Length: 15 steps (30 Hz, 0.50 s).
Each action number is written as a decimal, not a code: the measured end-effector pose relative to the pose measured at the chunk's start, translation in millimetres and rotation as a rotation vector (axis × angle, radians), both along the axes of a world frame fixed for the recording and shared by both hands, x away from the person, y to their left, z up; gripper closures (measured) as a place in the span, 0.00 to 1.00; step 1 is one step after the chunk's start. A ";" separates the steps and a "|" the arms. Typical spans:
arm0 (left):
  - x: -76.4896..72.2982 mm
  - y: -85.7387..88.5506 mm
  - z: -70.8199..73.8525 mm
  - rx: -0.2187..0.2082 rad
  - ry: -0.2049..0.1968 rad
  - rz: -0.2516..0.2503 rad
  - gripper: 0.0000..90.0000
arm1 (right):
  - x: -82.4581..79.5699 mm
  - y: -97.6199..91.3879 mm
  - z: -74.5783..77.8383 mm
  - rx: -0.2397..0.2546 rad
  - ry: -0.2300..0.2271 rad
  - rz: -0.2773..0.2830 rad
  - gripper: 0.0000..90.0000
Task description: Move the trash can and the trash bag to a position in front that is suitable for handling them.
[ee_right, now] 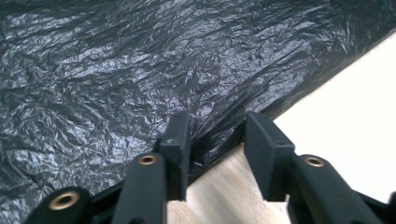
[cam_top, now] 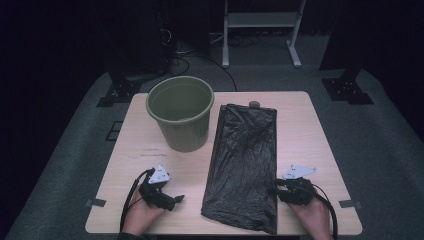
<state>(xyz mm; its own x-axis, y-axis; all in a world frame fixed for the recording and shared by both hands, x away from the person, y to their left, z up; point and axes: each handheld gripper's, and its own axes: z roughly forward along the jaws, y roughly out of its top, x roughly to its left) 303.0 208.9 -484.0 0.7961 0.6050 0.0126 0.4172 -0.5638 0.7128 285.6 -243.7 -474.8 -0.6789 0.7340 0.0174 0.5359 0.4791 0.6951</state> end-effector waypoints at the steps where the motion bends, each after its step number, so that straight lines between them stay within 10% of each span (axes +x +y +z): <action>1: 0.0 0.0 0.0 0.000 0.000 0.000 0.00 | 0.0 -0.2 0.1 0.000 0.000 -0.003 0.75; 6: 0.0 -0.1 0.0 0.001 0.000 0.001 0.00 | 0.2 -0.4 0.1 0.001 -0.001 0.020 0.99; 15: 0.0 -0.1 0.0 0.001 0.000 0.001 0.00 | 4.2 -14.7 3.3 0.005 -0.007 -0.015 1.00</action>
<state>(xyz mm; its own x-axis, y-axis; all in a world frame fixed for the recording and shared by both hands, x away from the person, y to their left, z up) 303.0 208.8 -484.0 0.7954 0.6059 0.0129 0.4179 -0.5638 0.7124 289.8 -258.4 -471.5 -0.6679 0.7441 0.0161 0.5381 0.4678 0.7012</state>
